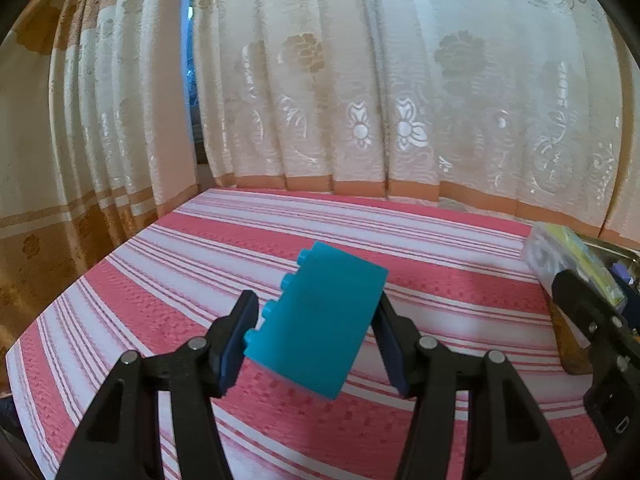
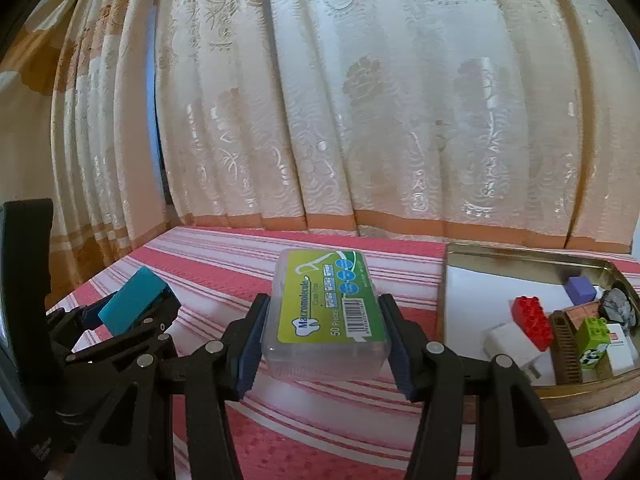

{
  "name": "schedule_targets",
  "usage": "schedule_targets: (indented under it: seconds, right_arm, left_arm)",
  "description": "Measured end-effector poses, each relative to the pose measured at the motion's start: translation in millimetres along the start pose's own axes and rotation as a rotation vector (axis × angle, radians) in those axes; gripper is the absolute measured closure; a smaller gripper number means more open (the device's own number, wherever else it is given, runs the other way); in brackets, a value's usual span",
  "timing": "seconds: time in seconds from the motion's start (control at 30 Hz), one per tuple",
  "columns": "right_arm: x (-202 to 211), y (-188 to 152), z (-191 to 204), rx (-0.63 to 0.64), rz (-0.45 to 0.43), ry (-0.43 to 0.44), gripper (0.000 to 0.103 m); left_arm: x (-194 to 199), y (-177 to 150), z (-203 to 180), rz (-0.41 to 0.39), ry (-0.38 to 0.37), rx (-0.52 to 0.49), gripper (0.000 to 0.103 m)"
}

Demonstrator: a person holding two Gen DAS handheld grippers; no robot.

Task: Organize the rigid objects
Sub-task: 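Carry the blue block and clear box with both grippers over the tin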

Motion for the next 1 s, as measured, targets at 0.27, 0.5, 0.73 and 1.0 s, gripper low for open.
schedule_targets:
  seconds: [0.27,0.5,0.73,1.0]
  right_arm:
    - [6,0,-24,-0.015,-0.013,-0.026,0.047]
    - [10,1,-47,-0.023,-0.027,-0.052,0.047]
    - [10,1,-67,-0.037,-0.026,-0.077,0.047]
    - [15,2,-82,-0.04,-0.047,-0.097,0.047]
  left_arm:
    - [-1,-1,-23,0.008,-0.035,-0.015,0.046]
    - [-3,-1,-47,0.015,-0.075,-0.028,0.046]
    - [-4,0,-70,0.009,-0.097,-0.044,0.046]
    - [-3,0,-92,0.002,-0.131,-0.063,0.046]
Point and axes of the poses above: each gripper's, at about its wrist camera, not at the fingertips, and x roughly against the way its jaws point, z to its left, y to its top, the point moved 4 cm from there along -x, roughly the way its jaws point, and after that the axes turned 12 degrees about -y, right-handed, at the moved point
